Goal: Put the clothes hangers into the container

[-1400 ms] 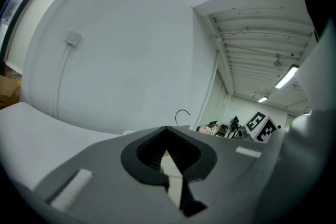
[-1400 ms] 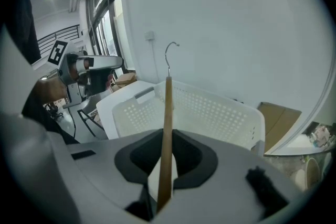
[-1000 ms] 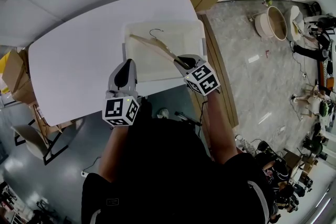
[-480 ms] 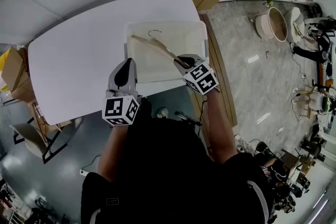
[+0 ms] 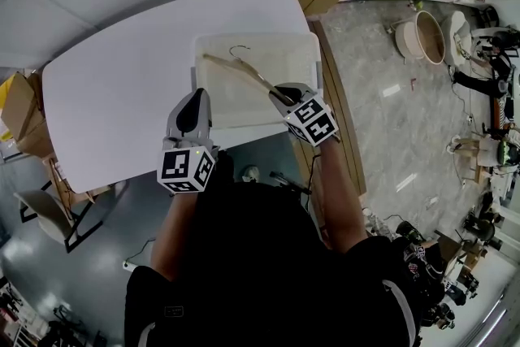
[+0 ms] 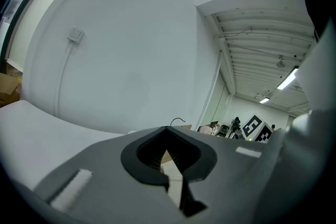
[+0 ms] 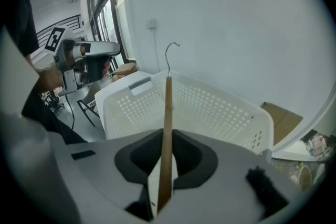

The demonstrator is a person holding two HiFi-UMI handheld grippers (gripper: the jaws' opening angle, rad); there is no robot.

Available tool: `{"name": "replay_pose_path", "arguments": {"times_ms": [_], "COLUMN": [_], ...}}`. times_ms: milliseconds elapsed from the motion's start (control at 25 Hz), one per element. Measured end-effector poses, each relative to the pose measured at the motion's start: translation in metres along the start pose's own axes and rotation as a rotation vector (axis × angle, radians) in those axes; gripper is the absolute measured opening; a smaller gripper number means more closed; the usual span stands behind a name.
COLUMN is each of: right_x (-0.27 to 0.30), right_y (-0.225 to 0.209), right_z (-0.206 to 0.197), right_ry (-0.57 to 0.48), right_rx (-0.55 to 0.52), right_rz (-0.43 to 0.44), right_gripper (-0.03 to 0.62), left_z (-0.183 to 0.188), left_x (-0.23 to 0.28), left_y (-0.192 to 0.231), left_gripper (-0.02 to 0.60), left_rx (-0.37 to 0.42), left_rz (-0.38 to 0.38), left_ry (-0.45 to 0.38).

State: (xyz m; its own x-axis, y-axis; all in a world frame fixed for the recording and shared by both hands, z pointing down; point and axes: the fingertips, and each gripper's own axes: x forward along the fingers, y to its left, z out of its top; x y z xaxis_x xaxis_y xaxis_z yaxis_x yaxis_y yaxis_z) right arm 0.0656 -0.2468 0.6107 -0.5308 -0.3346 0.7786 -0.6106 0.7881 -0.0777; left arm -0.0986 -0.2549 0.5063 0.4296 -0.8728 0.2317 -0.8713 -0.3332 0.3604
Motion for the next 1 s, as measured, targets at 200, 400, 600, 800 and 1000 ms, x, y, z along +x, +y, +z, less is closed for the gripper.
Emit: {"name": "replay_pose_path", "arguments": {"times_ms": [200,400,600,800,1000], "right_x": [-0.001,0.001,0.002,0.0,0.006], "right_y": [0.001,0.009,0.013,0.019,0.03], "right_z": [0.0,0.003,0.001,0.001,0.0], "right_ry": [0.005,0.008,0.018,0.029,0.04], "right_rx": [-0.024,-0.066,-0.138,-0.206,-0.261], "right_rz": [-0.01,-0.026,-0.048,-0.066,-0.068], "right_gripper": [0.061,0.061,0.061,0.061,0.063], "left_z": [0.0,0.001,-0.001,-0.001,-0.003], "left_x": [0.0,-0.005,-0.008,-0.014,-0.022], "left_y": [-0.003,-0.002,-0.006,-0.008,-0.003], "left_gripper": [0.006,0.006,0.006,0.006,0.006], "left_rx": [0.004,0.007,0.009,0.009,0.009], "left_rz": [0.0,0.006,0.009,0.021,0.03], "left_ry": [0.001,-0.002,-0.007,-0.017,-0.024]}}
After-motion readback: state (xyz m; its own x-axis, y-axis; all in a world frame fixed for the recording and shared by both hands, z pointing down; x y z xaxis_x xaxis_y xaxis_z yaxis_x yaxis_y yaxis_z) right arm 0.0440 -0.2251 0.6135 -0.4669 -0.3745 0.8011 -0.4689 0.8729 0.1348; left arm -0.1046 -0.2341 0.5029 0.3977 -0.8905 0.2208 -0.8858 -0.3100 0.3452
